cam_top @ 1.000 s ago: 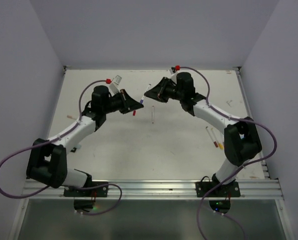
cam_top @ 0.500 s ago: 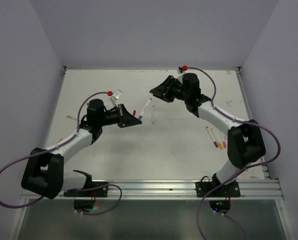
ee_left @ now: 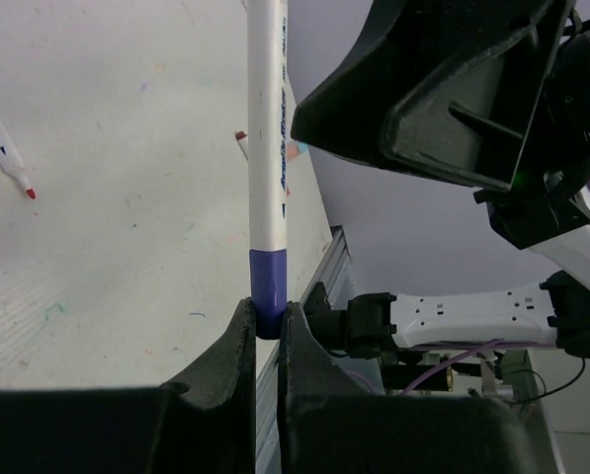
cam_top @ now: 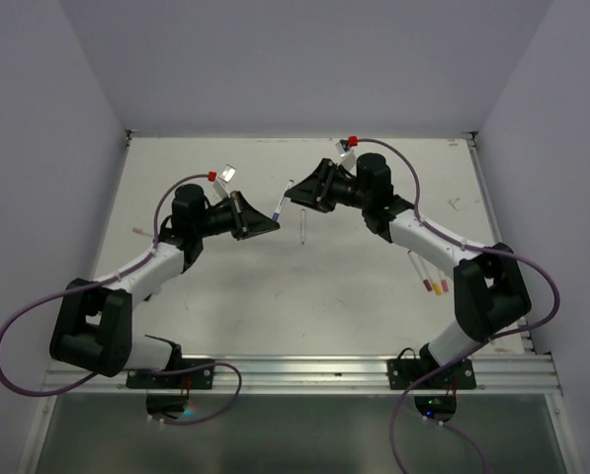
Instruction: Open the pen caps
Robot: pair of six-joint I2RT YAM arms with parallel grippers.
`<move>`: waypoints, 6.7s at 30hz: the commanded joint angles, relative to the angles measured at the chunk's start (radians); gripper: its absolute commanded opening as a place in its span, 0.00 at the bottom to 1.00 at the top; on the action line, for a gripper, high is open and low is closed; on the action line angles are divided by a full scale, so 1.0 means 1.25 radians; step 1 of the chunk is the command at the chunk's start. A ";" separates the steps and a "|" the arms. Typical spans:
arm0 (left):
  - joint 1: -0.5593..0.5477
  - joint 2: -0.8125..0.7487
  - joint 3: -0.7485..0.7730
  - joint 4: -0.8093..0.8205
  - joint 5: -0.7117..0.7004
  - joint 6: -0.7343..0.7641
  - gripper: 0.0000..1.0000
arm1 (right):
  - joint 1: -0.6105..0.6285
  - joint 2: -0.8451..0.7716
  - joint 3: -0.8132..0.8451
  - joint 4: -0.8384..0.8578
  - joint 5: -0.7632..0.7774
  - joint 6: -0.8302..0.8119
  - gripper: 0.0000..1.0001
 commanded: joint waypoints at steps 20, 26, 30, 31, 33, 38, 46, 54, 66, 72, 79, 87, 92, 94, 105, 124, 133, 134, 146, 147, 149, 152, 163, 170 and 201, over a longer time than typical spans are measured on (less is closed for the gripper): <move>0.005 -0.044 0.041 -0.042 -0.025 -0.009 0.00 | 0.044 0.031 0.042 0.005 -0.011 -0.005 0.42; 0.005 -0.044 0.033 -0.023 -0.007 -0.025 0.00 | 0.044 0.036 0.044 0.015 -0.007 -0.005 0.42; 0.002 -0.045 0.013 0.022 0.009 -0.047 0.00 | 0.047 0.091 0.069 0.061 -0.011 0.027 0.41; -0.001 -0.044 0.009 0.028 0.013 -0.051 0.00 | 0.049 0.099 0.084 0.067 -0.011 0.029 0.40; -0.004 -0.041 0.011 0.036 0.018 -0.054 0.00 | 0.050 0.117 0.102 0.069 -0.012 0.033 0.34; -0.006 -0.024 0.024 0.046 0.040 -0.053 0.00 | 0.050 0.132 0.115 0.070 -0.015 0.053 0.00; 0.001 -0.016 0.035 0.002 0.030 -0.021 0.35 | 0.050 0.109 0.091 0.022 -0.020 0.047 0.00; 0.003 -0.018 0.036 0.006 0.033 -0.019 0.34 | 0.050 0.103 0.071 0.038 -0.026 0.064 0.00; 0.010 -0.003 0.039 0.024 0.035 -0.024 0.36 | 0.058 0.099 0.055 0.056 -0.043 0.087 0.00; 0.013 0.000 0.038 0.014 0.025 -0.019 0.37 | 0.064 0.079 0.038 0.078 -0.042 0.087 0.00; 0.018 -0.003 0.031 0.022 0.035 -0.030 0.35 | 0.066 0.076 0.040 0.070 -0.037 0.083 0.00; 0.018 0.002 0.029 0.043 0.052 -0.043 0.19 | 0.075 0.083 0.044 0.080 -0.020 0.086 0.00; 0.016 0.013 -0.010 0.138 0.101 -0.101 0.00 | 0.075 0.103 0.042 0.137 -0.020 0.114 0.00; 0.016 0.030 -0.048 0.364 0.161 -0.183 0.00 | 0.069 0.127 0.020 0.301 -0.027 0.164 0.00; 0.073 -0.026 -0.022 -0.042 0.046 0.094 0.00 | 0.006 0.086 0.017 0.253 0.086 0.117 0.00; 0.069 0.041 -0.160 0.794 0.287 -0.416 0.00 | -0.081 0.133 0.028 0.324 0.002 0.275 0.00; 0.090 0.029 -0.060 0.257 0.199 0.002 0.00 | -0.087 0.115 0.181 -0.092 0.055 0.046 0.00; 0.091 0.020 0.003 -0.134 0.086 0.148 0.00 | -0.087 0.127 0.239 -0.340 0.071 -0.070 0.00; 0.088 0.227 0.277 -0.528 -0.374 0.483 0.00 | -0.085 0.257 0.477 -0.864 0.169 -0.385 0.00; 0.086 0.237 0.284 -0.528 -0.378 0.495 0.00 | -0.086 0.260 0.472 -0.866 0.169 -0.390 0.00; 0.083 0.268 0.295 -0.527 -0.397 0.506 0.00 | -0.083 0.276 0.472 -0.879 0.166 -0.400 0.00; 0.074 0.312 0.330 -0.534 -0.413 0.521 0.00 | -0.082 0.305 0.486 -0.899 0.172 -0.412 0.00; 0.036 0.440 0.502 -0.611 -0.486 0.544 0.00 | -0.076 0.371 0.528 -0.908 0.191 -0.430 0.00; -0.006 0.502 0.577 -0.656 -0.512 0.562 0.00 | -0.076 0.401 0.528 -0.896 0.199 -0.430 0.00; -0.019 0.536 0.590 -0.662 -0.507 0.546 0.33 | -0.060 0.524 0.629 -0.915 0.200 -0.464 0.00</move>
